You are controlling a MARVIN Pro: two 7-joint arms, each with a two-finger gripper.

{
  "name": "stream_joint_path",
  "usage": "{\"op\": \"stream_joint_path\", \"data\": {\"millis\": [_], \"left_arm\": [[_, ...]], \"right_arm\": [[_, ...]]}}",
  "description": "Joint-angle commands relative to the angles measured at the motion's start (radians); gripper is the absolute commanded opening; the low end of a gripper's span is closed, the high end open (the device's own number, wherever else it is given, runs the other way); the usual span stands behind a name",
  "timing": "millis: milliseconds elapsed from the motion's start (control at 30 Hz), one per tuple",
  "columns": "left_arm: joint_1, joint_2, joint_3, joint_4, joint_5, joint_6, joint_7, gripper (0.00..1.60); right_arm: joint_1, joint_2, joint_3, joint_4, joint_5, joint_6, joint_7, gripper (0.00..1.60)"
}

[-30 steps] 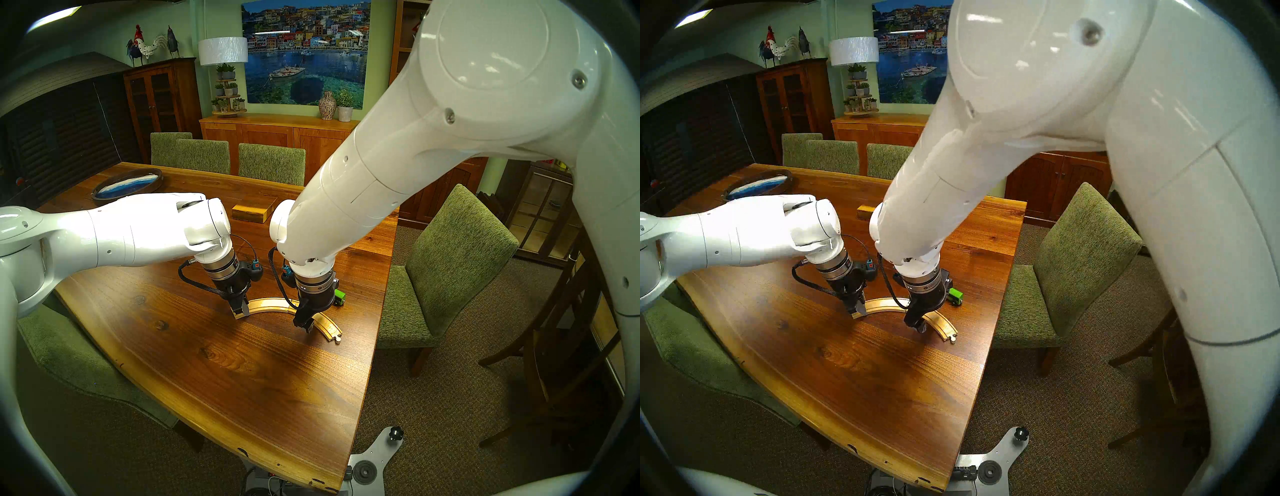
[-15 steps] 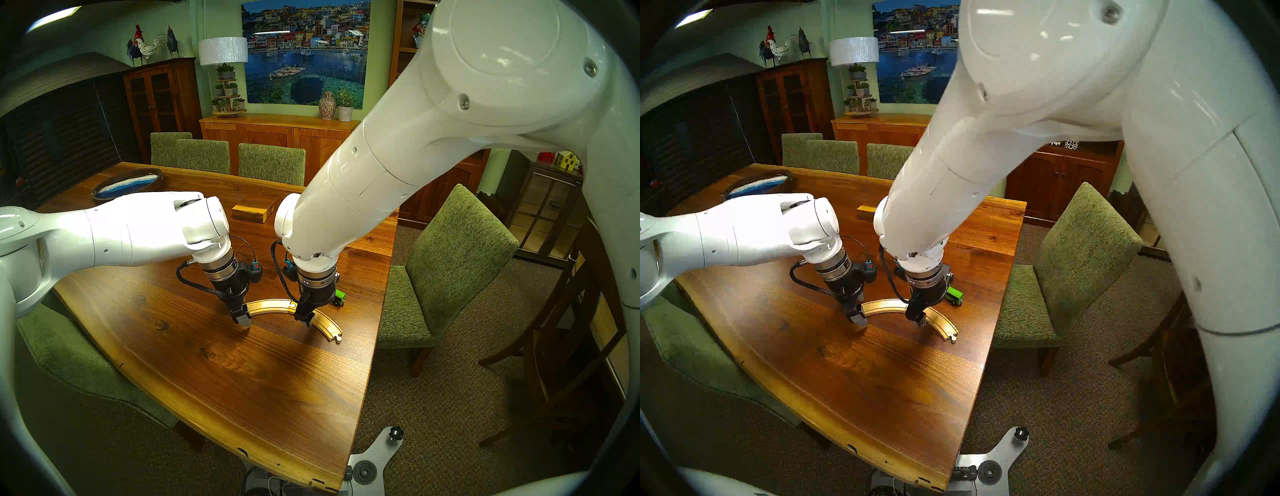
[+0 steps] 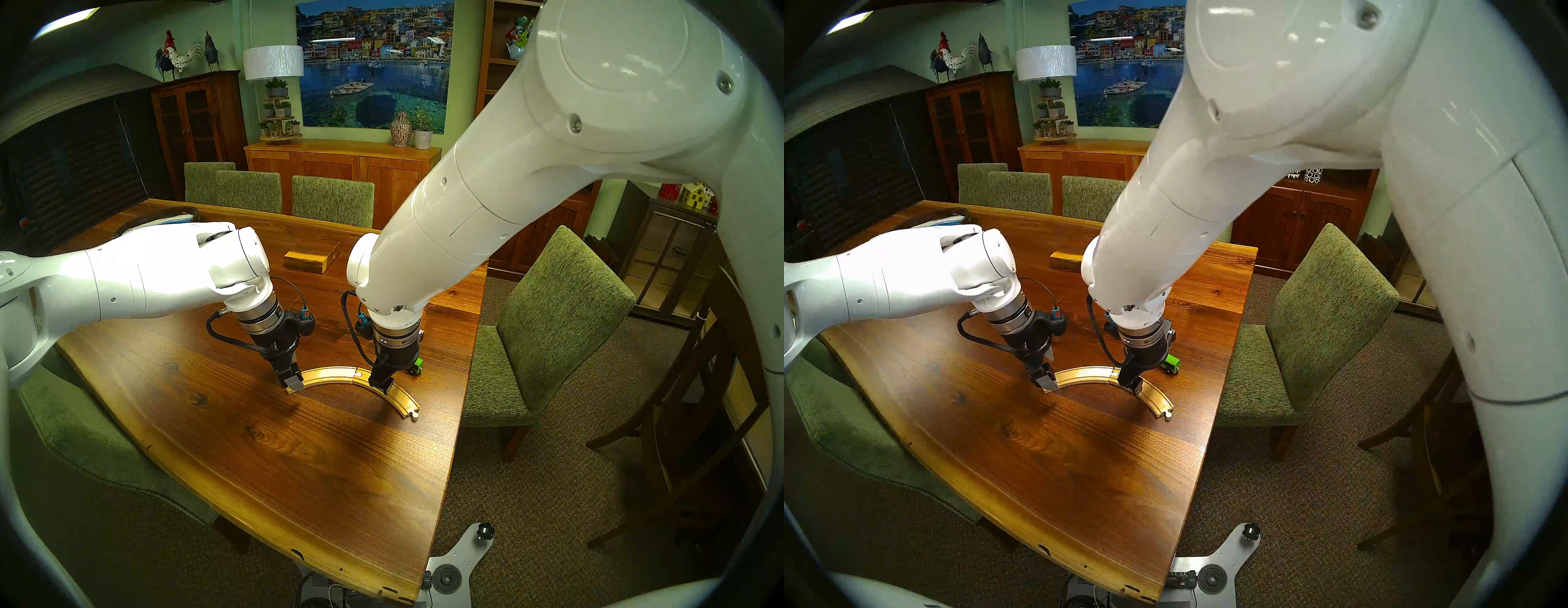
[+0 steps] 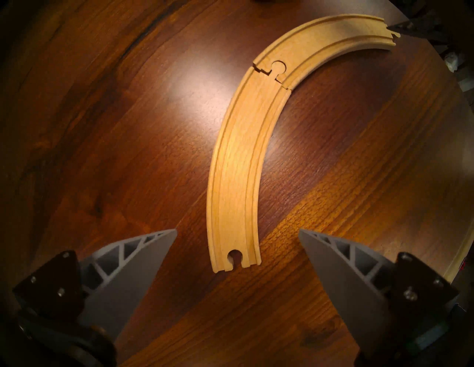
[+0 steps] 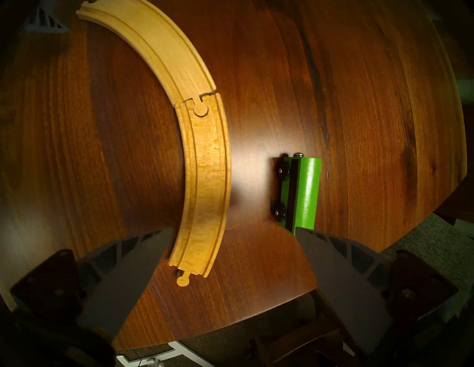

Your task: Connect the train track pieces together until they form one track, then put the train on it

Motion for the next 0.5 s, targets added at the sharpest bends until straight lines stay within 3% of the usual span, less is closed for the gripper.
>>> {"op": "stream_joint_path", "data": {"millis": [0, 467], "left_arm": [[-0.046, 0.008, -0.025, 0.003, 0.008, -0.004, 0.003, 1.6], [-0.042, 0.01, -0.03, 0.001, 0.017, -0.005, -0.002, 1.6]], "right_arm": [[0.033, 0.033, -0.017, 0.041, -0.027, 0.002, 0.033, 1.6], [-0.015, 0.065, -0.085, 0.171, -0.105, 0.012, 0.186, 1.6]]}}
